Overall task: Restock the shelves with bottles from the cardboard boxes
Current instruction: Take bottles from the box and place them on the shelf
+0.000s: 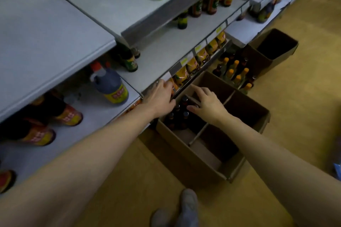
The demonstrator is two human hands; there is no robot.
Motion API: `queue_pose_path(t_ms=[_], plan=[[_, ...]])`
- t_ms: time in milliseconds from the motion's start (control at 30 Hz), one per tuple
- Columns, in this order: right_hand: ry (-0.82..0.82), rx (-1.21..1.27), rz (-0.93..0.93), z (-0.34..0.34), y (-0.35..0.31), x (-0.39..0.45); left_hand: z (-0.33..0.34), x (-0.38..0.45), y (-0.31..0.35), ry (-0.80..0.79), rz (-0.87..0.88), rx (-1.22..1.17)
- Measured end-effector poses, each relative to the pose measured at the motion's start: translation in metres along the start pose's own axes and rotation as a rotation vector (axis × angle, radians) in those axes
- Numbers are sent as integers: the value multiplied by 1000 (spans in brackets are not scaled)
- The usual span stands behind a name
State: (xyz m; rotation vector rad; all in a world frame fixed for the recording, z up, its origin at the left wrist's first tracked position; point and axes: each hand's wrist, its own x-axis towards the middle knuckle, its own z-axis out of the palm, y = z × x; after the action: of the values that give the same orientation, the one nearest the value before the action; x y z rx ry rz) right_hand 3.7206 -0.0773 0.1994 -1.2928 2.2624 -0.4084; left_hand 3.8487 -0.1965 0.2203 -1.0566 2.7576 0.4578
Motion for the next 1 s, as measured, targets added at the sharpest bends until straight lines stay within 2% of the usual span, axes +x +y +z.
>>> queue_pose_path(t_ms=[133,433,700,867,1000], plan=[[-39,-72,-45,59,42,28,65,21,-21,-39,-22,-24],[-55,-128,-67,174,110,102,192,79,-67,-19,-18,2],[-109,-199,-38,253,158,164,303,134,-99,-143,-76,-31],[-130,-285,-41,280,183,199,346,172,-110,-129,-109,5],[-70,-305,-65,295,192,214,362,191,-109,-90,-107,13]])
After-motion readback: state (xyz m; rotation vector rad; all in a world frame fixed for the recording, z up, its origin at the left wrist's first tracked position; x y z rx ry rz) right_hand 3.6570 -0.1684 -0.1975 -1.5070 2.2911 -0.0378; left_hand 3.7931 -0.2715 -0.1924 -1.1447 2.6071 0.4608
